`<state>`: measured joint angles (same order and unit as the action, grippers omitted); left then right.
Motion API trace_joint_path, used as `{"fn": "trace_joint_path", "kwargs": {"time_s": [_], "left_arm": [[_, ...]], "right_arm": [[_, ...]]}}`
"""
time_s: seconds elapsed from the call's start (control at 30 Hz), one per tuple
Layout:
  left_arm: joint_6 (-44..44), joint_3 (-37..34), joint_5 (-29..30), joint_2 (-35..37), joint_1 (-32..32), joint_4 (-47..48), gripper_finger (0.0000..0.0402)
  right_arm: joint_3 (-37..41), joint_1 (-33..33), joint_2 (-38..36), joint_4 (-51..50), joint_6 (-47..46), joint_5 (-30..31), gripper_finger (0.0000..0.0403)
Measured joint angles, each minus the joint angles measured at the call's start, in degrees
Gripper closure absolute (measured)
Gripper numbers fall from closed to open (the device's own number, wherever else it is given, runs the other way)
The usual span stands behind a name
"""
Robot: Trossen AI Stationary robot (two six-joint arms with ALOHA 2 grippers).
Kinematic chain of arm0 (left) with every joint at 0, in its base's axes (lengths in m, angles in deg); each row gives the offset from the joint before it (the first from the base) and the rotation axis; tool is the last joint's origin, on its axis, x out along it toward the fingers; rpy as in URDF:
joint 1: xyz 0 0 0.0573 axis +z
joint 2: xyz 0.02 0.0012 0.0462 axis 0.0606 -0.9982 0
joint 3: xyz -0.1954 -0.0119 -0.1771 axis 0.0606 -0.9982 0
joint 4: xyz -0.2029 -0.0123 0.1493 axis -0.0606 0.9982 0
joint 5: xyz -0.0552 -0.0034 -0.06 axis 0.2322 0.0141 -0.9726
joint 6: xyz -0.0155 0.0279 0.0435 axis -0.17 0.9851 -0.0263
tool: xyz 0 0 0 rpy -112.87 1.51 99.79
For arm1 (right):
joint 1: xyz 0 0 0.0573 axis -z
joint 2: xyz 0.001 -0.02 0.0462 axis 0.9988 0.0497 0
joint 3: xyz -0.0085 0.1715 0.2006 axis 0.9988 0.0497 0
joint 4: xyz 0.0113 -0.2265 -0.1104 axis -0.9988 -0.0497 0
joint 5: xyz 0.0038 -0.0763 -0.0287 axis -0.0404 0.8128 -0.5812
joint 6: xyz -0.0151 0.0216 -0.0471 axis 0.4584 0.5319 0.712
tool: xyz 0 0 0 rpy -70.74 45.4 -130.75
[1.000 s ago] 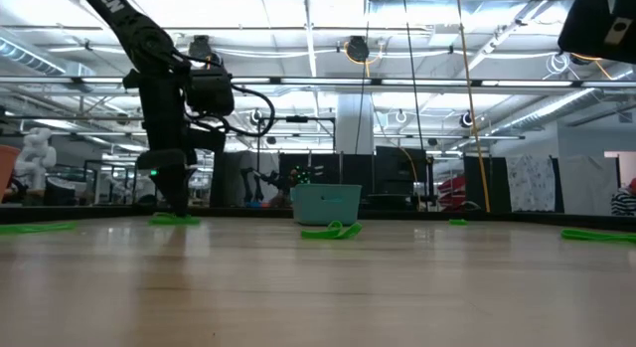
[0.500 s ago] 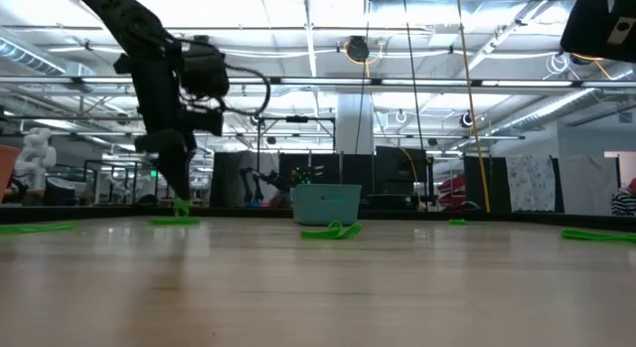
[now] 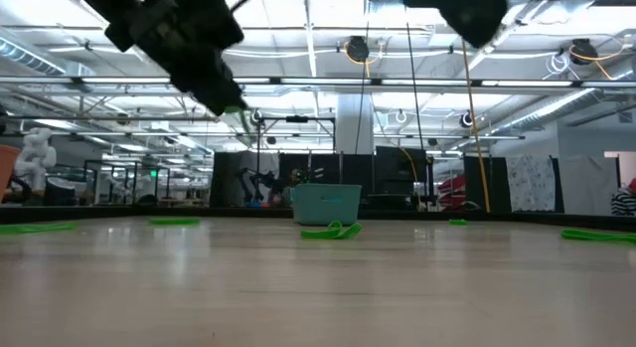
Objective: Sort rubber bands into baskets
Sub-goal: Put the green rubber band into the bottom bin
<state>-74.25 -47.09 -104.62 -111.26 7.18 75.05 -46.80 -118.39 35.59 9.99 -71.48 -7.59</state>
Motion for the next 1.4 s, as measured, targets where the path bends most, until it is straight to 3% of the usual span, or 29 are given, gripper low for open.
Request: {"fn": "trace_joint_path", "kwargs": {"time_s": [0.23,0.4,0.67,0.87,1.4], "left_arm": [[-3.9,0.0,0.2,-1.3,-8.2,-7.8,0.04],[-4.5,0.0,0.3,-2.1,-12.8,-13.4,0.04],[-4.7,0.0,1.1,-2.0,-16.4,-20.5,0.0401],[-4.6,0.0,2.0,-2.0,-16.8,-20.6,0.0401],[-4.4,0.0,2.4,-2.0,-16.7,-20.2,0.0401]], "right_arm": [[0.0,5.8,2.6,14.1,20.0,-0.5,0.0243],[0.0,8.7,4.7,19.6,28.0,-1.5,0.0243],[0.0,12.7,8.3,25.4,30.2,-4.7,0.0243],[0.0,15.3,11.6,31.3,30.7,-8.2,0.0243],[0.0,17.8,13.6,33.2,30.7,-11.0,0.0252]]}}
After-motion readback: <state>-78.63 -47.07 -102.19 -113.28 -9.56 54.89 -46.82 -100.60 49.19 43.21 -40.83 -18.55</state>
